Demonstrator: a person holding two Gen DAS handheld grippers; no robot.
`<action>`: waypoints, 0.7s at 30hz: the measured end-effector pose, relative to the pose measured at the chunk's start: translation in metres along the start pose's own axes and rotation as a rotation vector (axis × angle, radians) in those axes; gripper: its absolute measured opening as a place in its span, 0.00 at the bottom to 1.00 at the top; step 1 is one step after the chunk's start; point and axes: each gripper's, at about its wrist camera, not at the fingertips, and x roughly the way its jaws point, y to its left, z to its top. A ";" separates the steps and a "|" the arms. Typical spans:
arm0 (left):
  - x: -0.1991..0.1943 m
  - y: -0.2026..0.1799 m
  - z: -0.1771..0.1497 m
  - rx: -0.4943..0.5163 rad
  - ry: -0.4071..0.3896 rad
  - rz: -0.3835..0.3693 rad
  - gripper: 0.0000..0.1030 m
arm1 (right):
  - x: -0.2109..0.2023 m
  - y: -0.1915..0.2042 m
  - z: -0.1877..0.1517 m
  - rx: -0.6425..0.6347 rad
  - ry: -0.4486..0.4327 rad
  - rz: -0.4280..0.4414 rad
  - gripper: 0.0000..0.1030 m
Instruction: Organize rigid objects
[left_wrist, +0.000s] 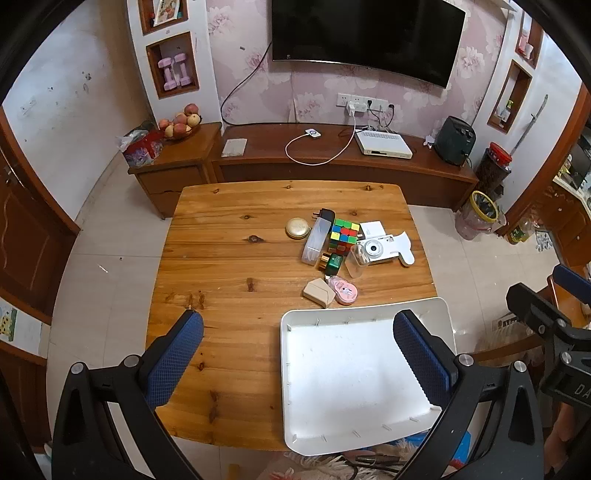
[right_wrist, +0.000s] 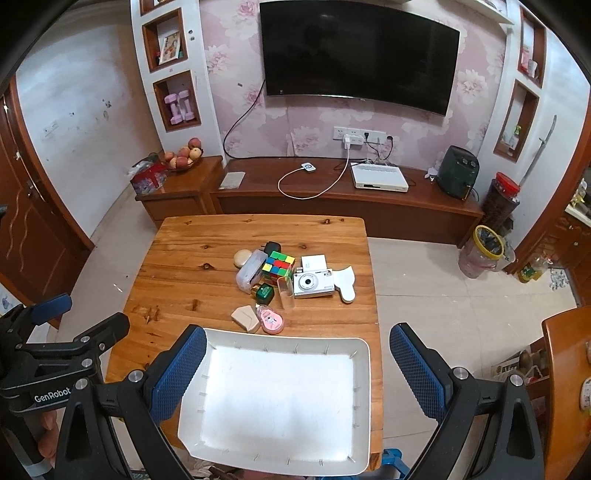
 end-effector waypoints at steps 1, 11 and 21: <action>0.002 0.000 0.001 0.002 0.003 -0.002 0.99 | 0.001 0.000 0.001 0.000 0.001 -0.003 0.97; 0.031 0.003 0.013 0.013 0.058 -0.017 0.99 | 0.024 0.005 0.015 -0.007 0.021 -0.031 0.97; 0.100 0.010 0.022 -0.009 0.201 -0.035 0.99 | 0.084 -0.003 0.023 0.010 0.126 -0.021 0.97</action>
